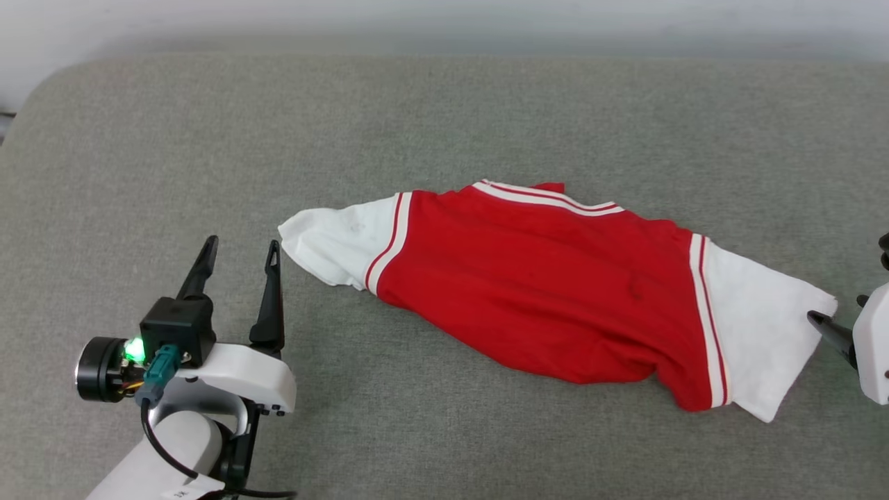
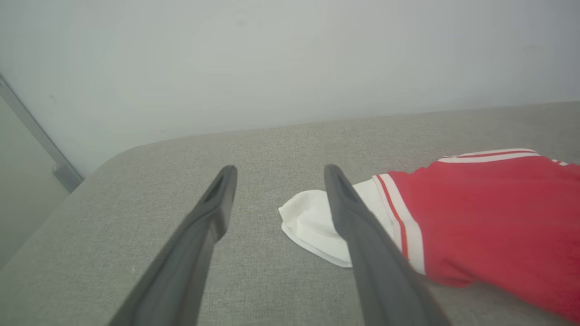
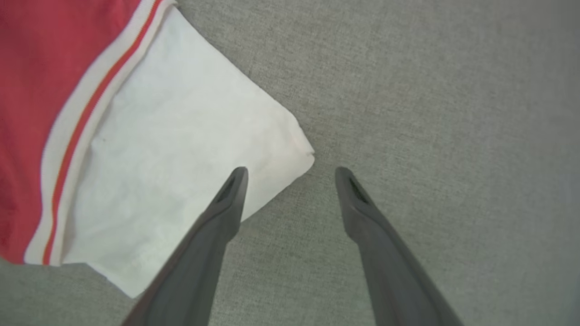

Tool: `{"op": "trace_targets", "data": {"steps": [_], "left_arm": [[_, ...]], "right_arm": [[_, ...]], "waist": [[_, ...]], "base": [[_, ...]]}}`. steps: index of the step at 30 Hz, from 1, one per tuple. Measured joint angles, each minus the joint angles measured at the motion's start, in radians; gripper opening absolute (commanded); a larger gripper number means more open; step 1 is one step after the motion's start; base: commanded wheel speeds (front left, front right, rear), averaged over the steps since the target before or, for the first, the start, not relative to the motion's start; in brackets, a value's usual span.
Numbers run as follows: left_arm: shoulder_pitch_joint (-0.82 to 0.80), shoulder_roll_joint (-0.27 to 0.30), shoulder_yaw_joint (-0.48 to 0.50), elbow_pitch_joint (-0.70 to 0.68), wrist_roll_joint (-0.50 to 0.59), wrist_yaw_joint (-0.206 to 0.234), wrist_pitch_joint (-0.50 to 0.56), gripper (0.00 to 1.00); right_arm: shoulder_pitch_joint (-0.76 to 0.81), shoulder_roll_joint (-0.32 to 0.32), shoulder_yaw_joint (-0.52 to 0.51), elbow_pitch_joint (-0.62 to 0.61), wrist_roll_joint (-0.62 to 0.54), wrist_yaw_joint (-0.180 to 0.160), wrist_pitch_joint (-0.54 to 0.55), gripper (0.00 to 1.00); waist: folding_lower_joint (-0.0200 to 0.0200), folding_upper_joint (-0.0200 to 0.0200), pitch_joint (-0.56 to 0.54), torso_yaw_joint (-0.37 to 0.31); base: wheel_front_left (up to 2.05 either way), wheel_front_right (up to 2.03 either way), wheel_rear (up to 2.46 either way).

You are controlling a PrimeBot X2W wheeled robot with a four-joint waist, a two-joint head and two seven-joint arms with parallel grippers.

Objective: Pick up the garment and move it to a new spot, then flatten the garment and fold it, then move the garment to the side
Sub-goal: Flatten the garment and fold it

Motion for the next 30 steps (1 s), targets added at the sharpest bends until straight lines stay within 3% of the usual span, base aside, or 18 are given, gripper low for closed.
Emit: {"op": "trace_targets", "data": {"steps": [14,15,16,17,23,30], "left_arm": [[0.047,-0.1,0.134,0.027,0.105,-0.081,0.0,1.0],[0.048,-0.103,0.144,0.031,0.11,-0.088,0.0,1.0],[0.048,-0.107,0.154,0.037,0.113,-0.095,0.0,1.0],[0.048,-0.107,0.154,0.037,0.113,-0.095,0.0,1.0],[0.057,-0.117,0.213,0.063,0.141,-0.144,0.0,1.0],[0.007,-0.102,0.227,0.094,0.165,-0.206,0.0,1.0]], "right_arm": [[-0.081,0.037,0.132,0.21,0.02,-0.002,-0.081,1.0],[-0.083,0.036,0.139,0.216,0.021,-0.002,-0.101,0.73],[-0.086,0.036,0.145,0.224,0.021,-0.002,-0.125,0.3],[-0.086,0.036,0.145,0.224,0.021,-0.002,-0.125,0.0],[-0.14,0.037,0.11,0.31,0.015,0.0,-0.291,0.0],[-0.169,0.013,0.039,0.399,0.0,0.0,-0.39,0.0]], "waist": [[0.0,-0.0001,0.058,0.031],[0.0,0.0,0.058,0.029],[0.0,0.0,0.057,0.027],[0.0,0.0,0.057,0.027],[0.0001,0.0,0.039,0.007],[0.0001,0.0,0.022,-0.008]], "base": [[0.0,0.0,0.0],[0.0,0.0,0.0],[0.0,0.0,0.0],[0.0,0.0,0.0],[0.0,0.0,0.0],[0.0,0.0,0.0]]}}
